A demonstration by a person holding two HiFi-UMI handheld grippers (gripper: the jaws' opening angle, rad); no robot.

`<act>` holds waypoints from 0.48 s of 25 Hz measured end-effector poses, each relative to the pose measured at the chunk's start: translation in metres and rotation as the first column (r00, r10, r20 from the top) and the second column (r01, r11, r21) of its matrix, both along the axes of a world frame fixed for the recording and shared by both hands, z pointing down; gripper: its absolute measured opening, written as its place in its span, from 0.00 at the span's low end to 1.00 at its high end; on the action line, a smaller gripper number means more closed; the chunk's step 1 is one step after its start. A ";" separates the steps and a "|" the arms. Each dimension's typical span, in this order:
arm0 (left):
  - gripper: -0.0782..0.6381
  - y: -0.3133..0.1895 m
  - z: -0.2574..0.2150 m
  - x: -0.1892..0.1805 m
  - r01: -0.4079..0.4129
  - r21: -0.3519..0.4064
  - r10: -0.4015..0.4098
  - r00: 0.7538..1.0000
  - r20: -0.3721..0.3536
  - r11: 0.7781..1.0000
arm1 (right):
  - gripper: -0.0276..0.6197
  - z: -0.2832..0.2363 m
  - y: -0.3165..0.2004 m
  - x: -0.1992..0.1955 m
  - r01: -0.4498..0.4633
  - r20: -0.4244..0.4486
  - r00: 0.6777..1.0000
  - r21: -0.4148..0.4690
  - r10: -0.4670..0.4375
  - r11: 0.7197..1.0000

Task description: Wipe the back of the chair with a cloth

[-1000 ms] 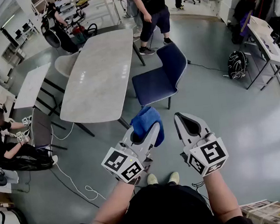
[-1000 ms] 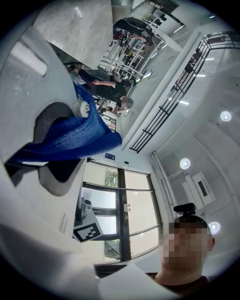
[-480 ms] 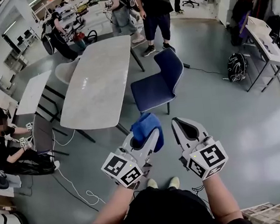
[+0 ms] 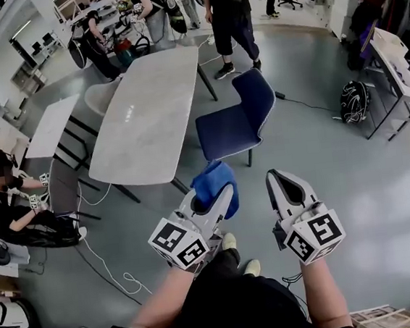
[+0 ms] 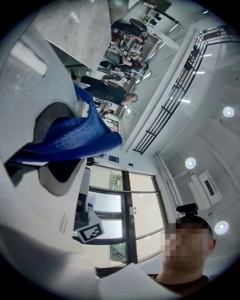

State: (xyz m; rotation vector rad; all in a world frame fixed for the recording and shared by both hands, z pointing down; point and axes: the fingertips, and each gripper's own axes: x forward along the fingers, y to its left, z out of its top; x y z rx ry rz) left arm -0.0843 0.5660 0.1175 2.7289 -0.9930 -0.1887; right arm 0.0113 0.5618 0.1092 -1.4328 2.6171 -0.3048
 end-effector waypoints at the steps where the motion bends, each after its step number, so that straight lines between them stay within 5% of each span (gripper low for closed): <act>1: 0.20 -0.005 0.000 0.000 -0.002 0.000 0.002 1.000 -0.001 1.000 | 0.06 0.001 -0.004 -0.001 -0.001 -0.003 1.000 -0.003 0.001 1.000; 12: 0.20 -0.117 0.021 0.005 -0.027 -0.018 0.027 0.999 -0.032 0.999 | 0.06 0.021 -0.113 0.001 -0.047 -0.057 0.997 -0.039 0.045 0.998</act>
